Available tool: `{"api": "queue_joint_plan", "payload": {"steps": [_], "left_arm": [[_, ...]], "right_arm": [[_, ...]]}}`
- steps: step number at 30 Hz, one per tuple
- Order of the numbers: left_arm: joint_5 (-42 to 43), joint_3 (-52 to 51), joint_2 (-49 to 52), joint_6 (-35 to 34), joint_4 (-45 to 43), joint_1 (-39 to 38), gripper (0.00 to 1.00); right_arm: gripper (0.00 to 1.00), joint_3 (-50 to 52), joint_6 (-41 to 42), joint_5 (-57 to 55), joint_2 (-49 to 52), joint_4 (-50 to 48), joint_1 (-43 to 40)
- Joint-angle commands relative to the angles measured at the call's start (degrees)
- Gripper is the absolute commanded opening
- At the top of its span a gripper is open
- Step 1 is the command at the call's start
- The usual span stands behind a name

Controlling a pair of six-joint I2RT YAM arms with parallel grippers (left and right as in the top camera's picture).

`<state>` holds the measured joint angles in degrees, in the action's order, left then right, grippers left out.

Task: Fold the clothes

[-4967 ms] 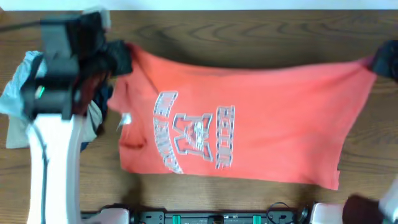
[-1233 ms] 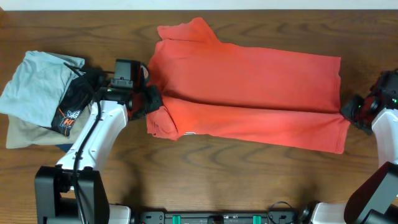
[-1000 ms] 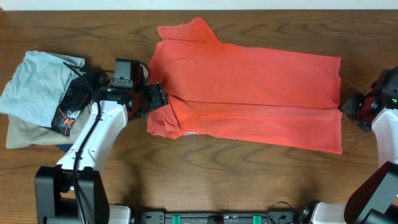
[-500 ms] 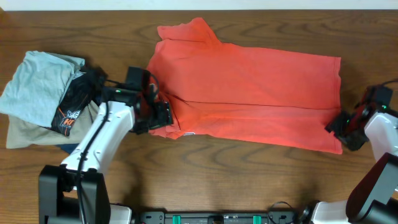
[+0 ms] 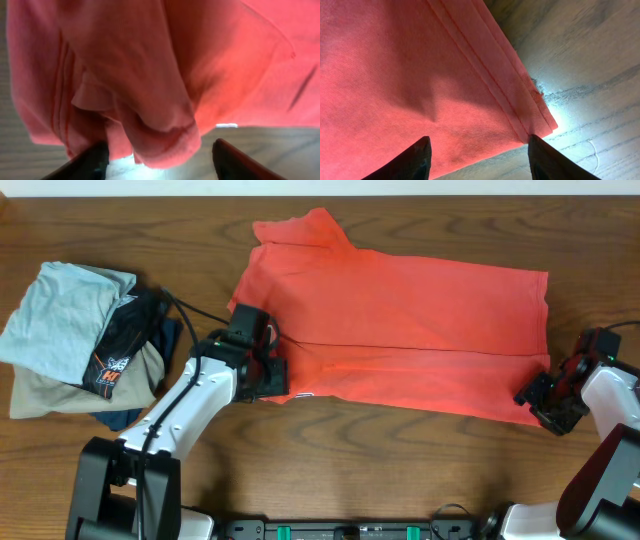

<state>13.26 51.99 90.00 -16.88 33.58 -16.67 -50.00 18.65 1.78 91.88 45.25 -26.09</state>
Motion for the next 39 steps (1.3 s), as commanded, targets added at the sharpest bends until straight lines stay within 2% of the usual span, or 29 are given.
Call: {"api": "queue_joint_plan", "payload": {"steps": [1,4,7,13,17,20,23,26,27,30,32,34,36,38,39], "left_arm": [[-0.3,-0.5,0.6,0.1,-1.4,-0.1,0.44],[0.9,-0.5,0.6,-0.2,-2.4,-0.1,0.32],[0.9,-0.5,0.6,-1.3,-3.1,-0.1,0.06],[1.1,0.6,0.5,-6.1,-8.2,0.0,0.07],[6.6,4.3,0.2,-7.9,-13.7,0.9,0.07],[8.7,6.7,-0.4,-11.8,-19.6,2.6,0.06],[8.6,8.0,-1.4,-13.9,-24.5,5.1,0.11],[8.7,8.0,-2.0,-13.9,-24.3,7.8,0.55],[8.7,8.0,-2.0,-13.9,-22.6,8.6,0.62],[8.6,8.0,-2.0,-12.9,-13.6,10.3,0.66],[8.2,8.0,-2.0,-9.5,-5.2,10.9,0.67],[4.7,7.8,-1.9,-8.2,3.7,10.9,0.67],[1.6,7.1,-1.9,-8.2,8.9,10.8,0.66],[0.6,5.9,-1.9,-7.1,11.5,10.9,0.54],[0.6,5.2,-1.9,-6.6,11.8,10.8,0.51]], "right_arm": [[0.6,0.3,0.2,0.4,0.3,0.0,-0.1],[0.61,0.3,0.2,0.4,0.3,0.0,-0.1],[0.61,0.3,0.2,0.4,0.3,0.0,-0.1],[0.61,0.3,0.2,0.4,0.3,0.0,-0.1],[0.61,0.3,0.2,0.4,0.3,0.0,-0.1],[0.61,0.3,0.2,0.4,0.3,-0.1,-0.1],[0.61,0.3,0.2,0.4,0.3,-0.1,-0.1],[0.62,0.3,0.2,0.4,0.3,-0.1,-0.1],[0.62,0.3,0.2,0.4,0.3,-0.1,-0.1],[0.62,0.3,0.2,0.4,0.3,-0.4,-0.1],[0.63,0.3,0.2,0.4,0.3,-0.5,-0.1],[0.63,0.3,0.2,0.4,0.3,-0.5,-0.1],[0.63,0.3,0.2,0.4,0.3,-0.6,-0.1],[0.63,0.3,0.2,0.4,0.3,-0.6,-0.1],[0.63,0.3,0.2,0.4,0.3,-0.6,-0.1]]}}
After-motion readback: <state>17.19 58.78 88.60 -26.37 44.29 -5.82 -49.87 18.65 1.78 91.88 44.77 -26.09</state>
